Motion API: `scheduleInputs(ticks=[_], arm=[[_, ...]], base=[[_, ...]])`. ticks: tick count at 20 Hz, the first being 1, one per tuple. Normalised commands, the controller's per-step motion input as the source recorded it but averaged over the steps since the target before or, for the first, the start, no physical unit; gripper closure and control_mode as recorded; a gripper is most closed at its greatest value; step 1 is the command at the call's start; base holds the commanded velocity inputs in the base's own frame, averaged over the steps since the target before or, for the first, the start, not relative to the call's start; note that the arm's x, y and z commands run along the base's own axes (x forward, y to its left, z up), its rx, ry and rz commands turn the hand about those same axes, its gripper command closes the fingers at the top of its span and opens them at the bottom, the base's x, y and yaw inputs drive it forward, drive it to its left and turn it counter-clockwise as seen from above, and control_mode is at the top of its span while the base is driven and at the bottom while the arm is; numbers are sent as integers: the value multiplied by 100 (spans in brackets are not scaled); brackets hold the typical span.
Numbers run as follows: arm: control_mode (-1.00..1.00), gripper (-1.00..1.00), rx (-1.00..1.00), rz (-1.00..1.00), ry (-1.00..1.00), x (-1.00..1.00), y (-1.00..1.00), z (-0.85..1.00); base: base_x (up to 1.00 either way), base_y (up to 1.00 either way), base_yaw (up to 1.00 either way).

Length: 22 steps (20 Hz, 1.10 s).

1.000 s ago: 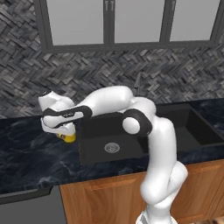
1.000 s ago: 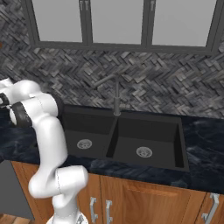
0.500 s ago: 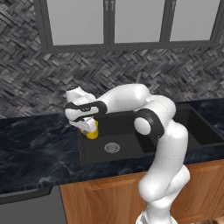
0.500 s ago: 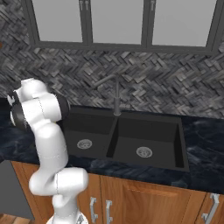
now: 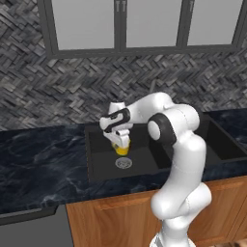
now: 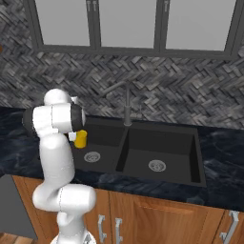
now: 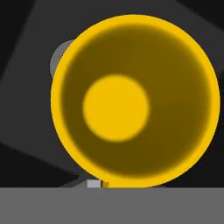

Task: Pick the mug and place it in the sink. Pick the bowl and place it in the open cabinet and then close the cabinet.

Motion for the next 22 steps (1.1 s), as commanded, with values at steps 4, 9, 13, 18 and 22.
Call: scheduleInputs(ticks=[4, 9, 13, 18, 22], arm=[[-100, 100, 0, 0, -17, 30, -17, -31], [-100, 100, -3, -6, 8, 32, -39, -55], [-100, 100, -6, -11, 11, 55, -43, -60], [-100, 100, -7, -15, 3, 56, -27, -67], [-100, 100, -5, -13, 0, 58, -15, -60]], base=[[0, 0, 0], [0, 0, 0], [0, 0, 0], [0, 0, 0], [0, 0, 0]])
